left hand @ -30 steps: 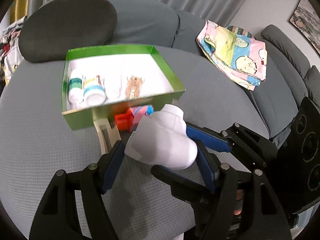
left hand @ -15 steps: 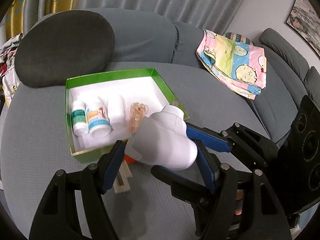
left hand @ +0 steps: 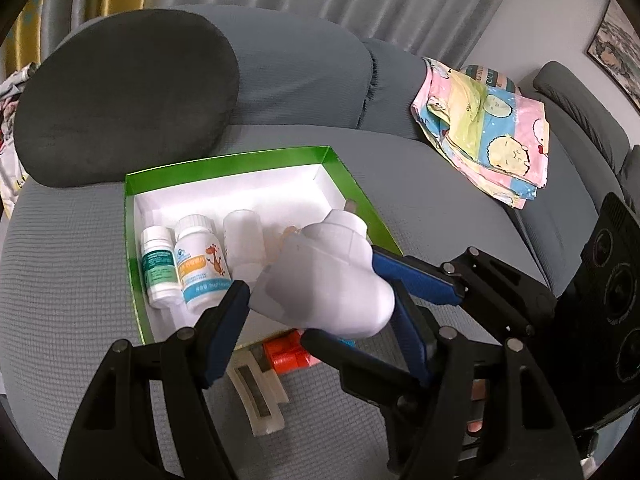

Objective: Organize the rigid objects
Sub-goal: 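Carry the white plastic device with the right gripper over the green box, then lower the white device into the box and open the right gripper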

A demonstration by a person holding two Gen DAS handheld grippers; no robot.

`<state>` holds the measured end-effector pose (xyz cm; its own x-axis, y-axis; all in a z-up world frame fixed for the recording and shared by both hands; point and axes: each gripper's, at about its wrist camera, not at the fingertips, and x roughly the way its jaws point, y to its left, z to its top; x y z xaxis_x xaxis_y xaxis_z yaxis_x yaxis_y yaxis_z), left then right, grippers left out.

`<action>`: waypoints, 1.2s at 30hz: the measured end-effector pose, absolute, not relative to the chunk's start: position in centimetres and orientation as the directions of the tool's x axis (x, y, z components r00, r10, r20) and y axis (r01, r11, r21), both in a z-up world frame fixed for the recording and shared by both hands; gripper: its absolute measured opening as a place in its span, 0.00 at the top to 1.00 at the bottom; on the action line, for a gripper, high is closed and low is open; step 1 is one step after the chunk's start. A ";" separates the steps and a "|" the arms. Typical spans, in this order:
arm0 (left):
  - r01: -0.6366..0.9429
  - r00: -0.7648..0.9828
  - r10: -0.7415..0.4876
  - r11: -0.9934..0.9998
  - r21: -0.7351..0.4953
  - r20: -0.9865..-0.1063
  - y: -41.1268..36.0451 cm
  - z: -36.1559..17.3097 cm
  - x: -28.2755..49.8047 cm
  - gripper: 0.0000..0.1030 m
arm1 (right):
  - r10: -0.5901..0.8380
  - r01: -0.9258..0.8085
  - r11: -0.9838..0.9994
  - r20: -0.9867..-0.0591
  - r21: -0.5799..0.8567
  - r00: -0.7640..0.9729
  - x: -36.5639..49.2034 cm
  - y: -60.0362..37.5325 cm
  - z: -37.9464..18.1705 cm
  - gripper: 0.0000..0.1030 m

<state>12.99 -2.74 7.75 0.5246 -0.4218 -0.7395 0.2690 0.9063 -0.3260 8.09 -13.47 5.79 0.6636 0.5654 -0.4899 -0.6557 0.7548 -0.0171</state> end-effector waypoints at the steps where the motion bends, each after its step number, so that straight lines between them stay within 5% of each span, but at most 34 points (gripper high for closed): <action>1: 0.269 0.522 -0.423 0.906 -0.327 -0.741 -2.7 7.6 13.3 0.34 | 0.564 -0.655 0.756 -0.492 -0.015 0.663 8.4 -13.5 5.6 0.51; 36: 0.238 0.418 -0.420 0.906 -0.349 -0.806 -2.3 1.0 19.5 0.34 | 0.515 -0.632 0.775 -0.604 0.025 0.608 14.9 -12.9 0.5 0.51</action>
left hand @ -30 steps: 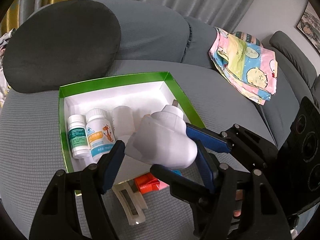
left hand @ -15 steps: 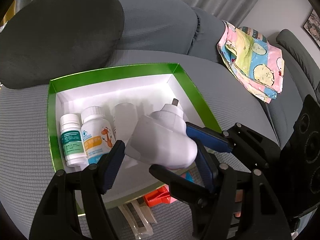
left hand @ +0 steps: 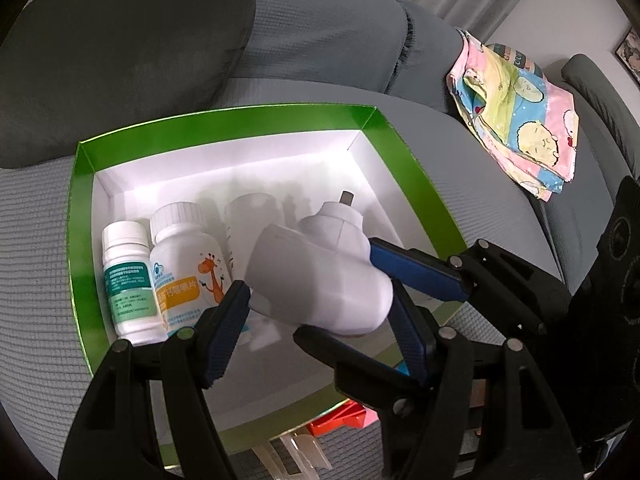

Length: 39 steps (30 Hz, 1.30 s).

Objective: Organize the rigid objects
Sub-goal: 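Lower the white device into the box and open the right gripper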

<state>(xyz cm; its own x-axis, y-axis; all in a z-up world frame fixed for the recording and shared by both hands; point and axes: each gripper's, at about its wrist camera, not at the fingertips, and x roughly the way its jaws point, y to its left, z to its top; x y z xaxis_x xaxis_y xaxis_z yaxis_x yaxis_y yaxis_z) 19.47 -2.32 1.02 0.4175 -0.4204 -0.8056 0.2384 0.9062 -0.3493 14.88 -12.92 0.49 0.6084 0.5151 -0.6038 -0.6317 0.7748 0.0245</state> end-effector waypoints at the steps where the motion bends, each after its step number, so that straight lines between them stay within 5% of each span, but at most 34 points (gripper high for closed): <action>1: 0.237 0.415 -0.421 0.906 -0.351 -0.807 -2.3 0.9 19.5 0.35 | 0.515 -0.632 0.775 -0.606 0.025 0.607 15.0 -12.9 0.3 0.51; 32: 0.206 0.390 -0.346 0.936 -0.286 -0.853 -3.7 -0.6 20.9 0.32 | 0.435 -0.584 0.811 -0.692 0.024 0.576 17.1 -12.1 -2.0 0.50; 39: 0.205 0.413 -0.341 0.938 -0.279 -0.844 -3.6 0.5 20.1 0.02 | 0.392 -0.541 0.841 -0.699 0.010 0.598 16.6 -13.1 -1.7 0.41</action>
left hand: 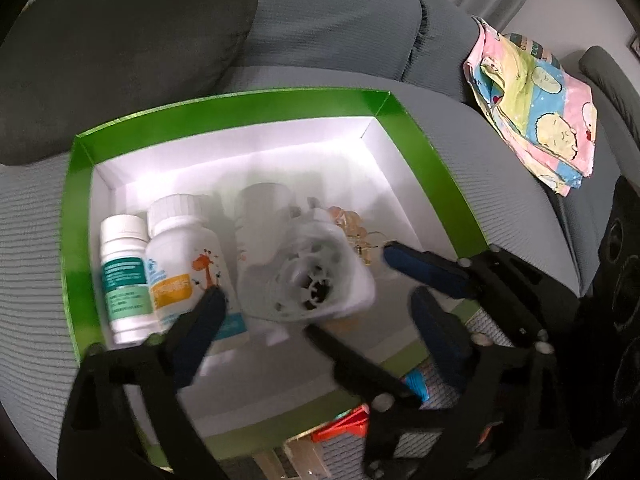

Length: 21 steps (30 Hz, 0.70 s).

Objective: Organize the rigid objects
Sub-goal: 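Lower the white device into the box and open the right gripper, then withdraw the right gripper and move it to the beige claw clip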

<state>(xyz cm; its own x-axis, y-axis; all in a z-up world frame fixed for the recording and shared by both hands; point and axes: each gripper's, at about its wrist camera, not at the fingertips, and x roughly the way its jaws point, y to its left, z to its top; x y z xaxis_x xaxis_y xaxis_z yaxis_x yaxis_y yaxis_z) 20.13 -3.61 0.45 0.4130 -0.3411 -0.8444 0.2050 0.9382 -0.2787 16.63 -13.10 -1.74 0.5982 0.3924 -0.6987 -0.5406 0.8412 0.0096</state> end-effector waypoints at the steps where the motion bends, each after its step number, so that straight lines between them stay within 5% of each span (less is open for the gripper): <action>1: 0.204 0.427 -0.329 0.943 -0.265 -0.842 -3.5 0.7 19.9 0.01 | 0.381 -0.529 0.849 -0.697 0.003 0.608 16.4 -13.5 -1.5 0.41; 21: 0.161 0.619 -0.219 0.975 -0.151 -0.754 -1.2 6.3 11.5 0.01 | 0.410 -0.442 0.892 -0.579 0.094 0.705 7.0 -19.8 3.0 0.37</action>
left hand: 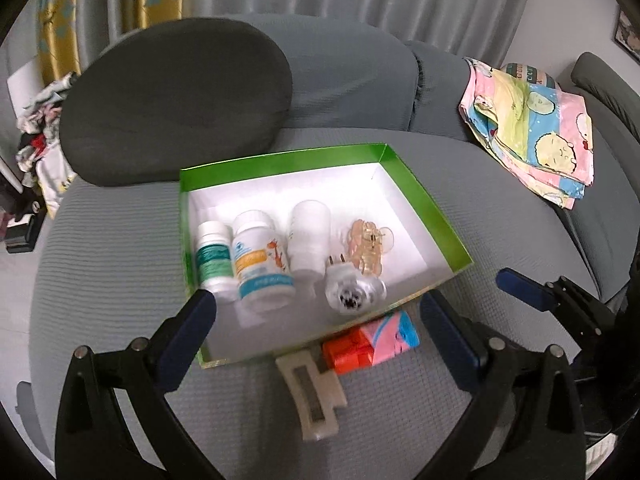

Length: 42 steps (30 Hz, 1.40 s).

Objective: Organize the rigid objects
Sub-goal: 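Withdraw the right gripper and move it to the beige claw clip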

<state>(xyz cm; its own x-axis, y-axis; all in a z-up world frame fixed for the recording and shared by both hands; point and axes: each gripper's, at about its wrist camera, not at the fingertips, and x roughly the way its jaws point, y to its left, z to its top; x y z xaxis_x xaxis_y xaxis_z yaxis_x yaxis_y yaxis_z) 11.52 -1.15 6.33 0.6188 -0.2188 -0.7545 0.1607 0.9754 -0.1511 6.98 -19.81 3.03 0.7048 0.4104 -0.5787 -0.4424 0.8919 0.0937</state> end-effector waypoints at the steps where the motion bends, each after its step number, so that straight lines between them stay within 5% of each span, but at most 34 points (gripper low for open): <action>1: 0.160 0.628 -0.209 0.977 -0.138 -0.750 -1.1 6.5 10.7 0.01 | 0.421 -0.444 0.889 -0.576 0.109 0.701 6.4 -20.0 3.1 0.37; 18: 0.138 0.673 -0.097 0.990 -0.005 -0.733 -0.8 5.3 1.2 0.01 | 0.514 -0.457 0.852 -0.570 0.254 0.641 -0.5 -20.4 3.1 0.34; 42: 0.060 0.559 -0.104 0.995 -0.085 -0.822 2.3 -2.4 -0.3 0.01 | 0.551 -0.466 0.821 -0.668 0.329 0.500 0.5 -16.3 -1.7 0.34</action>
